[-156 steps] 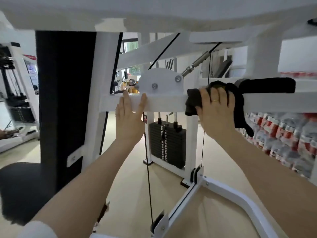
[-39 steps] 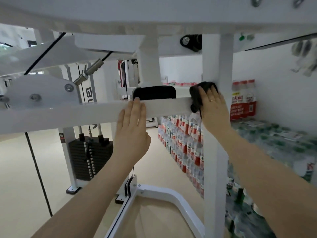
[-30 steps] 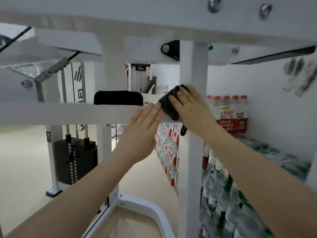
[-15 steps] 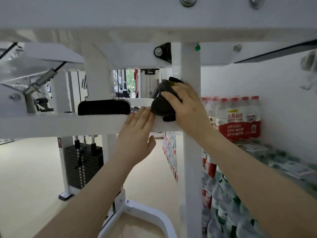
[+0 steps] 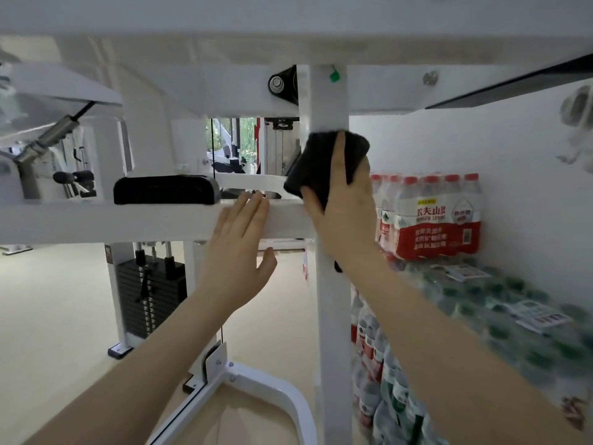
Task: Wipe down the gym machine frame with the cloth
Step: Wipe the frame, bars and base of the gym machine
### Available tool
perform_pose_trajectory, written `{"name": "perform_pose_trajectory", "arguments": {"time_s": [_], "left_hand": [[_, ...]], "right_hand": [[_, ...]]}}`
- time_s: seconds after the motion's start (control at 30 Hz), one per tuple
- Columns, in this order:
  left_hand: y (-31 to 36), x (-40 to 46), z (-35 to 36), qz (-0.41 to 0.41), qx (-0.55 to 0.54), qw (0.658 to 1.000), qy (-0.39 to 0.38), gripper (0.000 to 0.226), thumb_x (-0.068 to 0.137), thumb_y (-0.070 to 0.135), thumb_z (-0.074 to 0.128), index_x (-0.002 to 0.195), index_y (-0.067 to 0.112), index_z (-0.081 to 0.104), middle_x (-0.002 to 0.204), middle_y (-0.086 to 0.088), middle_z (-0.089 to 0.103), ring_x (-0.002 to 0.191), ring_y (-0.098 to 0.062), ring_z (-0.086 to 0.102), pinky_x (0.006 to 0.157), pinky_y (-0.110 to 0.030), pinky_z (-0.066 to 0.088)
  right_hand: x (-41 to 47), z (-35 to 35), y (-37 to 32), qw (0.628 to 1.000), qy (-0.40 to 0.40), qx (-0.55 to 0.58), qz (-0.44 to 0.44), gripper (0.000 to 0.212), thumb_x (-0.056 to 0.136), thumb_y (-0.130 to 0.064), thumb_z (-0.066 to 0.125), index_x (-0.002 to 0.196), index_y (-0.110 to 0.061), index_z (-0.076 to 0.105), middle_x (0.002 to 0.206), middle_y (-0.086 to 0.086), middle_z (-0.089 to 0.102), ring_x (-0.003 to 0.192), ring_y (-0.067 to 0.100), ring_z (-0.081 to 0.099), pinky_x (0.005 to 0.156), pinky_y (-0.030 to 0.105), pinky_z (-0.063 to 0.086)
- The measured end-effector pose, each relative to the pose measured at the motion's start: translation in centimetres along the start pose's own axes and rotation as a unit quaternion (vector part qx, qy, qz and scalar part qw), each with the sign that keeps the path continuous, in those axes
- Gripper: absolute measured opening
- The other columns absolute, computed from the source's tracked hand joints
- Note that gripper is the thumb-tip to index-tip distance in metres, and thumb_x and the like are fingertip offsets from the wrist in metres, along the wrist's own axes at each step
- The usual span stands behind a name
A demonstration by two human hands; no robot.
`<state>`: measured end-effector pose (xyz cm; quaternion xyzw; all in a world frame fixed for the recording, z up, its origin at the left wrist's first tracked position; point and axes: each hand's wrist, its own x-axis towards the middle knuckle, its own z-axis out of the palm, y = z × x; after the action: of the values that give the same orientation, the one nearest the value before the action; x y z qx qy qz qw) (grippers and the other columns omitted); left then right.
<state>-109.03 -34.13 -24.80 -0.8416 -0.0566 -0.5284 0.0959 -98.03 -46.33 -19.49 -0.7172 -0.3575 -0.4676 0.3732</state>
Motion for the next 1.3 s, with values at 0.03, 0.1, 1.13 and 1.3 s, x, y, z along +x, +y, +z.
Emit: {"name": "perform_pose_trajectory", "arguments": {"time_s": [0.03,0.1,1.13,1.3], "left_hand": [[0.2,-0.4,0.1,0.014,0.008,1.0,-0.004,0.063,0.079,0.028,0.041,0.134,-0.004,0.041,0.143,-0.021,0.039,0.134,-0.032,0.025,0.112,-0.041,0.015],[0.6,-0.8,0.2,0.031,0.027,0.999,-0.012,0.063,0.077,0.026,0.042,0.133,-0.004,0.043,0.143,-0.025,0.036,0.134,-0.034,0.022,0.111,-0.041,0.013],[8.1,-8.1,5.7,-0.301,-0.535,0.766,-0.189,0.047,0.097,0.043,0.035,0.143,0.04,0.029,0.131,0.035,0.045,0.126,0.005,0.041,0.106,-0.035,0.039],[8.2,-8.0,5.3,-0.293,-0.555,0.75,-0.208,0.045,0.1,0.037,0.022,0.146,0.037,0.022,0.144,0.021,0.034,0.124,0.014,0.037,0.099,-0.02,0.044]], "right_hand": [[-2.6,0.5,0.6,1.0,-0.009,-0.017,-0.008,0.076,0.087,-0.046,0.045,0.148,-0.023,0.006,0.142,0.031,0.03,0.116,0.043,0.047,0.089,0.047,0.049],[-5.8,1.2,1.6,0.999,-0.032,-0.029,-0.01,0.075,0.085,-0.047,0.044,0.146,-0.027,0.005,0.141,0.033,0.03,0.119,0.045,0.045,0.09,0.049,0.049],[-13.5,1.4,7.2,0.932,-0.25,0.223,0.142,0.04,0.089,-0.057,0.033,0.112,-0.026,0.044,0.111,0.005,0.058,0.098,0.012,0.057,0.09,0.028,0.044],[-13.8,0.3,6.3,0.867,-0.27,0.36,0.215,0.053,0.089,-0.025,0.059,0.127,-0.028,0.023,0.116,-0.001,0.048,0.105,0.017,0.054,0.092,0.031,0.048]]}}
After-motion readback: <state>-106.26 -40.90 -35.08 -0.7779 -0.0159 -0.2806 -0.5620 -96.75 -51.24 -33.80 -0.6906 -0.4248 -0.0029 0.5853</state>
